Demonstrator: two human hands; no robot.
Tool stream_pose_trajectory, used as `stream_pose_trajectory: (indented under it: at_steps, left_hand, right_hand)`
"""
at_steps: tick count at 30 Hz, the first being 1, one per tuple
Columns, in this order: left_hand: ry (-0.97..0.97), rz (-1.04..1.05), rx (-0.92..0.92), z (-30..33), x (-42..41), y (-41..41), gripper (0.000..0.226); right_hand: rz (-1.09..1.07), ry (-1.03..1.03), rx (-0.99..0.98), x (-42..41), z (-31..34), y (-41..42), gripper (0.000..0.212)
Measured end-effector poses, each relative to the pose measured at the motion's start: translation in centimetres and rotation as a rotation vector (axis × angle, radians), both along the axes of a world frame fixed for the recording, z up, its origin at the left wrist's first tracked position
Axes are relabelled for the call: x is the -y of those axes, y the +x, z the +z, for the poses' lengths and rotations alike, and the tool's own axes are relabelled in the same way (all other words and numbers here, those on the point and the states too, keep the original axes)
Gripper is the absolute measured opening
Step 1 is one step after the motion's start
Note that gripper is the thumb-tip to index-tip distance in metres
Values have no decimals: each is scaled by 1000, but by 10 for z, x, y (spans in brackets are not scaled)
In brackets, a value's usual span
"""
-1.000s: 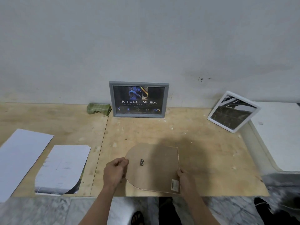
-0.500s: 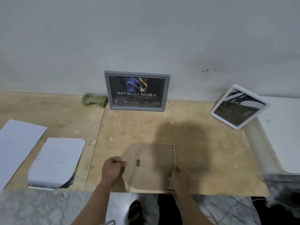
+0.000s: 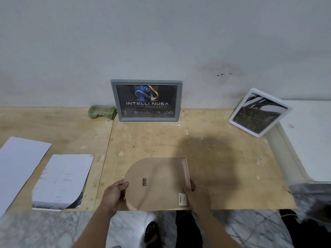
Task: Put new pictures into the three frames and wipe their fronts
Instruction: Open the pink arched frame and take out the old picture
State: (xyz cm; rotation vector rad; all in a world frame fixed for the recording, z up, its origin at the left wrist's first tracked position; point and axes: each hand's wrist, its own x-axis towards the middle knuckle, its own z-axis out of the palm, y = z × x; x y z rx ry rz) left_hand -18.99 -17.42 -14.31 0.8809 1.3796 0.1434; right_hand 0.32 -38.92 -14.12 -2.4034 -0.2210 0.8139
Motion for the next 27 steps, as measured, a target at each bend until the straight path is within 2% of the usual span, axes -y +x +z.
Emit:
stream_pose_trajectory:
  at_steps: [4,8,14,17,20,22,27]
  left_hand:
    - [-40,44,39,-5,-2,-10,23]
    - [-40,103,62,-1,-3,-16,17]
    - [-58,118,56,3,-6,-23,18]
    - [-53,132,69,11,-1,-14,16]
    - [-50,117,85,11,4,4,20]
    - [-60,87,93,16,9,26,19]
    - [16,-58,34,23,30,92,12]
  right_hand:
    - [17,-17,19,4,-3,-1,41]
    - [44,-66,23,4,-5,2,46]
    - [32,-63,44,-1,-4,3,33]
    - [-72,30,51,-4,3,8,32]
    - [-202,181,-151,-3,9,22,19]
    - [-248,204,-249,3,12,33,22]
    - [-331,211,-115,33,30,68,14]
